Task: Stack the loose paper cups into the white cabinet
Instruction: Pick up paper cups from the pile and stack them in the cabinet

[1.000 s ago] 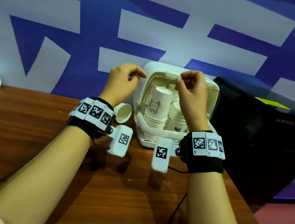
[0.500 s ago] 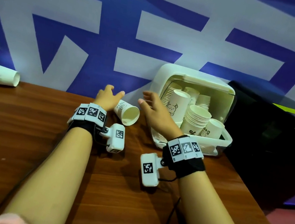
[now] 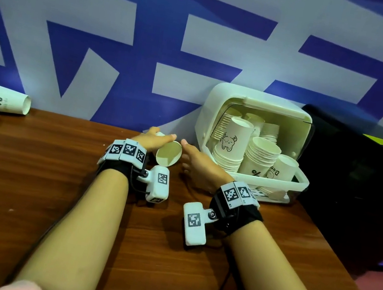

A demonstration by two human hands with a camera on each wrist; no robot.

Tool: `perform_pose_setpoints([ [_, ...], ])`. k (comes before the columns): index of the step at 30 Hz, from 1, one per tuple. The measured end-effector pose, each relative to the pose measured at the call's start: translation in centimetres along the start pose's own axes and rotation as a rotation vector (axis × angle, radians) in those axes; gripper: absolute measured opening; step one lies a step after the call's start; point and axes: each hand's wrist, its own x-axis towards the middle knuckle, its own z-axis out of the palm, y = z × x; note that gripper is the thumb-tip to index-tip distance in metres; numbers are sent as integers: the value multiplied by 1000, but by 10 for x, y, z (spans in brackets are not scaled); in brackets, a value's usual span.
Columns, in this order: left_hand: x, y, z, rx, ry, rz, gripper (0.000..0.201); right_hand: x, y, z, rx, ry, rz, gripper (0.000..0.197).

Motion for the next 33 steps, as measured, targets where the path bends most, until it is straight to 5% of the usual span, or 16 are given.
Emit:
perform_pose_setpoints([
  [6, -9, 8, -4, 84, -94, -46, 77, 0, 3, -4, 87, -45, 43, 55],
  [9, -20, 16, -7, 155, -175, 1, 37, 1, 3, -5, 110, -22, 34, 41],
  [11, -26, 20, -9, 190, -210, 31, 28, 2, 3, -6, 140, -14, 30, 41],
  [27, -40, 32, -26, 195, -284, 99, 78, -11, -11, -14, 80, -48, 80, 36],
  [33, -55, 40, -33, 167, -333, 172, 86, -15, -20, -14, -28, -44, -2, 50],
])
